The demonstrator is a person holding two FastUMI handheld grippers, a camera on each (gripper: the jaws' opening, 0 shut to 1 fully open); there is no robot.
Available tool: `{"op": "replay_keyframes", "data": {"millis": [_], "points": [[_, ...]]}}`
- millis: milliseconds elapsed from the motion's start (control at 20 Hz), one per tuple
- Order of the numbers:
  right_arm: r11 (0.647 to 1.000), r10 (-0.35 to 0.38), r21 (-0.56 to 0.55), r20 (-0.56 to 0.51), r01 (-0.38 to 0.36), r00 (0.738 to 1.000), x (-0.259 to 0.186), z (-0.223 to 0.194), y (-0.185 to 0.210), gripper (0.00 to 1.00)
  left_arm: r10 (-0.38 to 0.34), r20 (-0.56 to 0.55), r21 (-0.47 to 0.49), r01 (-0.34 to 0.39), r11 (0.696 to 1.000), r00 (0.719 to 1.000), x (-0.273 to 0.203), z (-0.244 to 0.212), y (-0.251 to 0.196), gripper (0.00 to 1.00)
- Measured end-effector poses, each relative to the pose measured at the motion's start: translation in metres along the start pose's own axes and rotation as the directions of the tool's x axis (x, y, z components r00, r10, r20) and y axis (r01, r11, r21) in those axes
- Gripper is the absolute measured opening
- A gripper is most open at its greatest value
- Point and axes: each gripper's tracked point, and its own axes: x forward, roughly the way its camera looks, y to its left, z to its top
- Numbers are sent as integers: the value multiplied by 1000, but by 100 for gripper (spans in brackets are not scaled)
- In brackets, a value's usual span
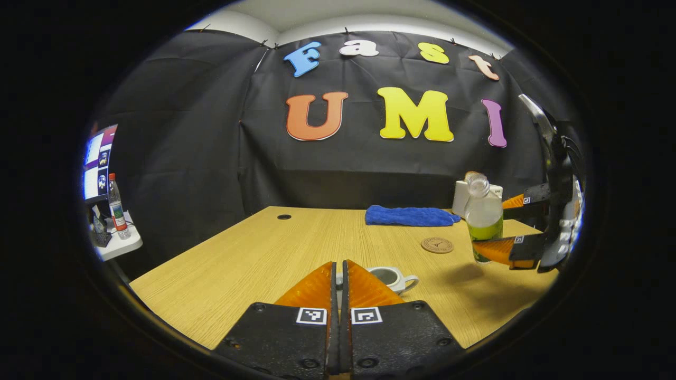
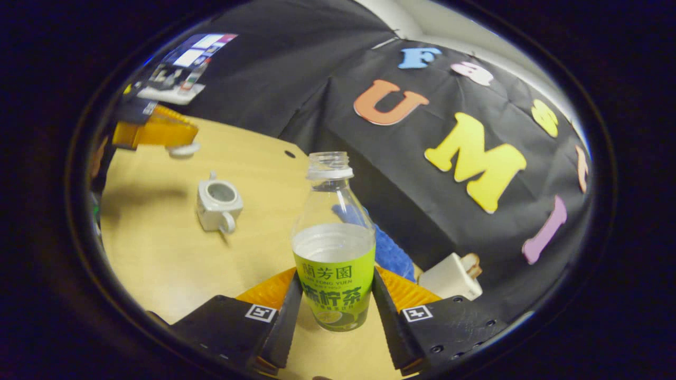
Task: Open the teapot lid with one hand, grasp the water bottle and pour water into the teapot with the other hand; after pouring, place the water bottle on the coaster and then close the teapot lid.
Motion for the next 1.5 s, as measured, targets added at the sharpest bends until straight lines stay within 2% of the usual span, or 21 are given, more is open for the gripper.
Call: {"op": "replay_keyframes", "data": {"millis": [100, 200, 450, 650, 850, 1100, 1250, 1500], "points": [[983, -47, -175, 20, 49, 999, 9, 6, 2, 70, 8, -4, -2, -8, 1000, 1000, 1, -2, 6, 3], [955, -61, -287, 42, 71, 997, 18, 14, 8, 71, 11, 2, -4, -11, 1000, 1000, 2, -2, 11, 3], [903, -73, -420, 53, 89, 996, 30, 24, 14, 72, 13, 4, -10, -13, 1000, 1000, 4, -5, 21, 3], [826, -99, -551, 68, 120, 993, 40, 31, 16, 72, 38, -2, -12, -38, 999, 999, 4, -9, 37, 3], [762, -106, -634, 82, 134, 991, 48, 38, 27, 72, 52, 14, 0, -52, 999, 999, 3, -4, 47, 3], [645, -123, -743, 132, 181, 984, 44, 50, 39, 72, 54, 2, -10, -54, 999, 999, 3, -8, 53, 3], [584, -133, -786, 155, 204, 979, 60, 62, 22, 71, 49, 3, -7, -49, 999, 999, 3, -7, 51, 3], [502, -146, -832, 185, 234, 972, 59, 73, 24, 71, 47, 2, -6, -47, 999, 999, 2, -7, 53, 3]]}}
